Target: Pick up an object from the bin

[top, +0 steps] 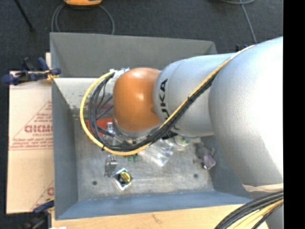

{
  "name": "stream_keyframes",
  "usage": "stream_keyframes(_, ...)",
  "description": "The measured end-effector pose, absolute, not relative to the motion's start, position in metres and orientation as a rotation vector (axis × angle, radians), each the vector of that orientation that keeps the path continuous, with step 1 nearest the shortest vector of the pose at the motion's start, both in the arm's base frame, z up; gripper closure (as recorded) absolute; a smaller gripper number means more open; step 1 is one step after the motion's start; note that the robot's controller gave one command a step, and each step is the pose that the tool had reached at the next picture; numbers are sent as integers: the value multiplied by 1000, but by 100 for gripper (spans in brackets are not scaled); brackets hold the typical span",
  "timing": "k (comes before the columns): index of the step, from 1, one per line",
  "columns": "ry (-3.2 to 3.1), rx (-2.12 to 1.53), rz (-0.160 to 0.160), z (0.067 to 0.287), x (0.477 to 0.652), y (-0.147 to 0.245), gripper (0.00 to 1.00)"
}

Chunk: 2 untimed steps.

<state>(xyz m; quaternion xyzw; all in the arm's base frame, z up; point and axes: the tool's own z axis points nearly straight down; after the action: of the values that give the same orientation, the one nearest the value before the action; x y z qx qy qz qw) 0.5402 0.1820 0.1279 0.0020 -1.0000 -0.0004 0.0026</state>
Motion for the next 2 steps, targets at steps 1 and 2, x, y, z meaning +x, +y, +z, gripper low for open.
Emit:
stream_keyframes(1,-3140,239,-4,73,502,132,0)
stream_keyframes(2,-3147,232,-9,75,505,134,100)
